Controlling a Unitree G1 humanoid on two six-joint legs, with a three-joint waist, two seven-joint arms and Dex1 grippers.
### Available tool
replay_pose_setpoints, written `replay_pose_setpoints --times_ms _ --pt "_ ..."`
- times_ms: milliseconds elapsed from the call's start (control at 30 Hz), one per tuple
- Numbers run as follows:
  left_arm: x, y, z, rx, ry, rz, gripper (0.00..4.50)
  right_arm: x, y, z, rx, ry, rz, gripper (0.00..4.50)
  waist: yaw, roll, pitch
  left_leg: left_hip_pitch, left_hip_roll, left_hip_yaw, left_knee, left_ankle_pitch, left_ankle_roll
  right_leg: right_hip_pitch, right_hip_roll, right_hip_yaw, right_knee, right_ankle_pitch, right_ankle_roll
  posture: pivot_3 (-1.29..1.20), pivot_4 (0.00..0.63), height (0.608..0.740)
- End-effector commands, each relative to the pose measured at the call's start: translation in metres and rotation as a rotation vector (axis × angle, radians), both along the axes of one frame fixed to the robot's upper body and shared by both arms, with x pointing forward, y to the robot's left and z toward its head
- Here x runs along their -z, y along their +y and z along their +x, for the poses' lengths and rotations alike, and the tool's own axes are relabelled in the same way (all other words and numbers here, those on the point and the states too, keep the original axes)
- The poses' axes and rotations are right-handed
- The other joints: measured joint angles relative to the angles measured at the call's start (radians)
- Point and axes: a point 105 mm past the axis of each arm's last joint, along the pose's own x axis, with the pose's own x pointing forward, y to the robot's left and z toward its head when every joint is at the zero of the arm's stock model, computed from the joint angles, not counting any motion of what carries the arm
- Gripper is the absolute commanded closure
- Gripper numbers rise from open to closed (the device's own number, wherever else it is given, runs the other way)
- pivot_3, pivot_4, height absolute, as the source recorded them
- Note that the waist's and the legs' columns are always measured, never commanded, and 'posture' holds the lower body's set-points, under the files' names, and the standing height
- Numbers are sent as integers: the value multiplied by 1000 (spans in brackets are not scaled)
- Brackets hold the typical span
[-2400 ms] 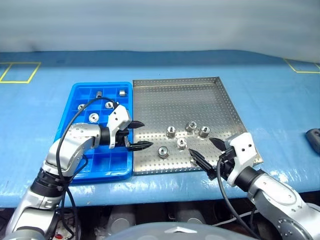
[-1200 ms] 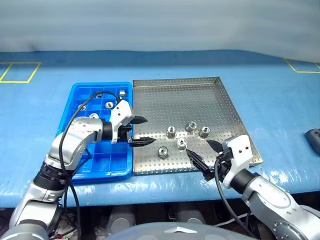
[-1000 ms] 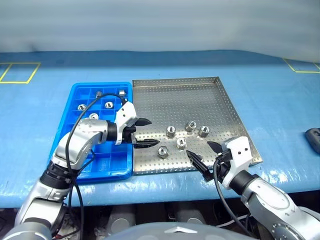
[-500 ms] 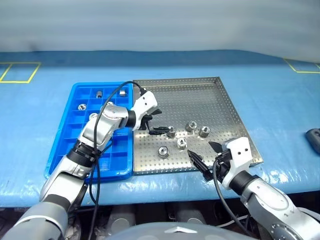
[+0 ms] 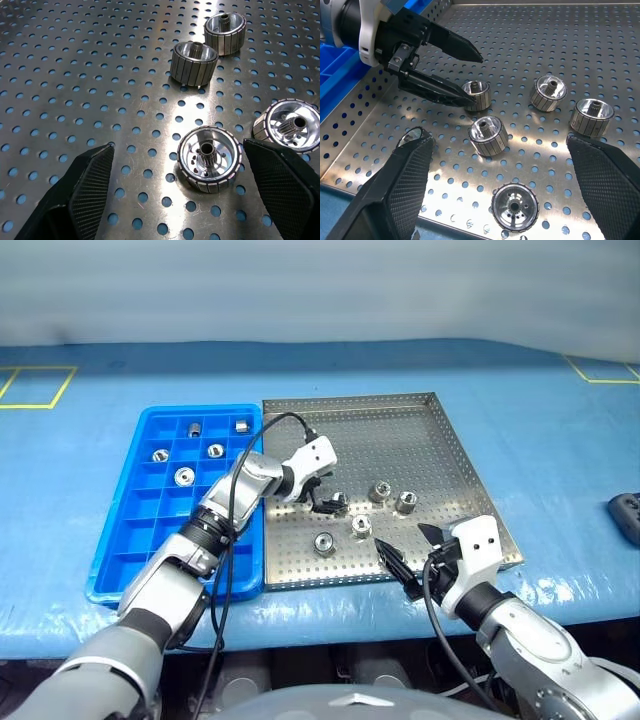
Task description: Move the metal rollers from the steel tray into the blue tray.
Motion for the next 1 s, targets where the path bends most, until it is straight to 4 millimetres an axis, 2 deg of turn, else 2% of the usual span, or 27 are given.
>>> replay_pose_setpoints --times_ms 33,267,400,533,567,600,700,800,900,1000 --pt "-8 -12 5 44 -53 2 0 -9 2 1 0 -47 8 11 1 0 0 0 0 0 0 0 0 0 0 0 0 0 0 -74 150 740" --pt "0 -24 -2 124 -21 2 0 -12 2 2 4 -63 20 11 -3 0 0 0 0 0 0 0 0 0 0 0 0 0 0 -88 150 740" --pt "4 -22 -5 155 -16 34 1220 -13 2 2 8 -65 20 0 -8 0 0 0 0 0 0 0 0 0 0 0 0 0 0 -91 150 740" --pt "5 -10 -6 182 -38 85 2517 -13 1 2 15 -66 21 0 -10 0 0 0 0 0 0 0 0 0 0 0 0 0 0 -86 150 740" --pt "3 -8 -5 183 -42 85 2761 -13 0 3 16 -65 21 0 -10 0 0 0 0 0 0 0 0 0 0 0 0 0 0 -86 150 740" --pt "1 -7 -5 179 -46 76 2775 -13 0 3 15 -65 22 0 -10 0 0 0 0 0 0 0 0 0 0 0 0 0 0 -86 150 740" --pt "-17 0 -3 151 -60 6 2775 -13 2 4 6 -66 24 0 -9 0 0 0 0 0 0 0 0 0 0 0 0 0 0 -57 150 740" --pt "-44 11 1 76 -97 -97 2775 -13 5 7 -15 -69 26 0 -7 0 0 -1 1 0 0 0 0 0 0 0 0 0 0 -35 150 740" --pt "-72 30 6 -52 -150 -209 2775 -16 13 11 -63 -81 31 0 -8 0 0 0 1 -1 0 0 0 -1 0 1 0 0 0 0 150 740" --pt "-93 59 7 -228 -234 -271 2775 -19 27 17 -137 -101 23 0 -6 0 0 0 1 -3 0 0 0 0 0 1 1 0 0 50 150 740"
